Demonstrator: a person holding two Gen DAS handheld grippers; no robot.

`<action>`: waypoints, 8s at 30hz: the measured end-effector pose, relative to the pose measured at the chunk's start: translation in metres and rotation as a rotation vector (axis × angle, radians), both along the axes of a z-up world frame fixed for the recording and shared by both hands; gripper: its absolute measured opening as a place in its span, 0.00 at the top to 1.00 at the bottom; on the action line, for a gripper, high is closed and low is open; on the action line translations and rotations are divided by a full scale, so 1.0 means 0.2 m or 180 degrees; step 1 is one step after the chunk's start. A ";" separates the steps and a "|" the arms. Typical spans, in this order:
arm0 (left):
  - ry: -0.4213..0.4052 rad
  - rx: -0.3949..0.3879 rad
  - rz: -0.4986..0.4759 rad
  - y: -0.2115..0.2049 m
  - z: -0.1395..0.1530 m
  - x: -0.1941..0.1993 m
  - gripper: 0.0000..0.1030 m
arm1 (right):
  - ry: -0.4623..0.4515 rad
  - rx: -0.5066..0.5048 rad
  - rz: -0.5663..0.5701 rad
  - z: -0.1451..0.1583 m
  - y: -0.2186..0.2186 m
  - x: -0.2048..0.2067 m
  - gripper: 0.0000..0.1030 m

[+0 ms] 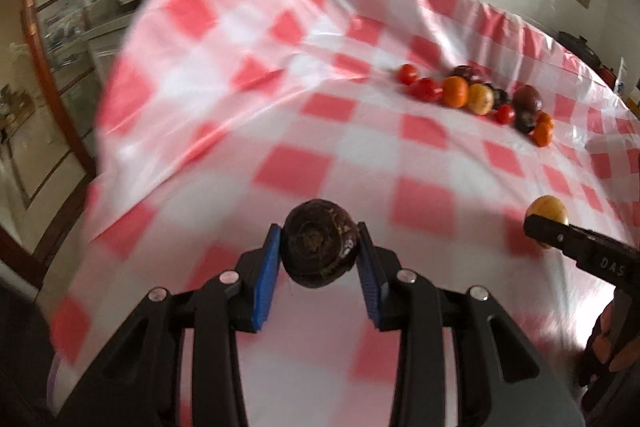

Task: Organize fruits
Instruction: 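Carry the plum and melon to the white box and open both tools, then return both tools to the fruit row on the tablecloth, then grasp the red tomato with the left tool while the right tool grasps the orange, then carry the tomato and orange to the white box and open both tools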

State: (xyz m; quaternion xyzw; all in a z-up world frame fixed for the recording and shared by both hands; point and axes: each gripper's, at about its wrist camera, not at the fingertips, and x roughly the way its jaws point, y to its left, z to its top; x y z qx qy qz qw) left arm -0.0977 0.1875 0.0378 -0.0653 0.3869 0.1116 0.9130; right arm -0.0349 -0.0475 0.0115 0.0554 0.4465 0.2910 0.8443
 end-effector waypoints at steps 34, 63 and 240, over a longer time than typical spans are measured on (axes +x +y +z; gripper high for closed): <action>0.1003 0.0001 0.1602 0.98 -0.77 -1.43 0.64 | -0.0296 -0.1113 0.3358 -0.39 1.50 -1.49 0.59; 0.0019 0.0547 0.0766 0.53 0.03 -0.71 0.01 | -0.1127 -0.0257 0.0469 0.44 0.37 -0.59 0.07; 0.1393 -0.0129 0.1388 0.81 -0.87 -1.29 0.64 | -0.0661 -0.1310 0.3637 -0.35 1.37 -1.60 0.59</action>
